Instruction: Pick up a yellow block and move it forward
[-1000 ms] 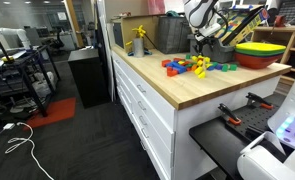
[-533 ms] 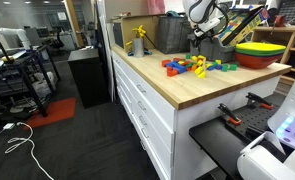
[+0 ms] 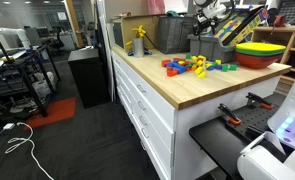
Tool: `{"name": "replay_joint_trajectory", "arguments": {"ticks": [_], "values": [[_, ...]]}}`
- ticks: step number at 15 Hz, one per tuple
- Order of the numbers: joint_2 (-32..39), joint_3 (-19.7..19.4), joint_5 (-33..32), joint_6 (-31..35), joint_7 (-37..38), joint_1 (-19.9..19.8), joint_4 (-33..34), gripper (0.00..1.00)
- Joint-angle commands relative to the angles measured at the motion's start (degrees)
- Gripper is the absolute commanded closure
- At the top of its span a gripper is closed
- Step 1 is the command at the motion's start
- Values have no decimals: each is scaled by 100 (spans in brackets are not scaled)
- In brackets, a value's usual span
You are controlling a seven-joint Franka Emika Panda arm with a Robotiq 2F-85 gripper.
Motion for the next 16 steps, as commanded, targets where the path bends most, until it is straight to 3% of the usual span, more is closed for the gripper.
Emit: {"name": "replay_joint_trajectory", "arguments": {"ticks": [1,9,16], "values": [[-582,188,695,43,-509,-220,-436,0],[-1244,279,2297,-93,-1353,-446,-1133,0],[-1542,357,2296,94,-1363,-560,-1804,0]]}}
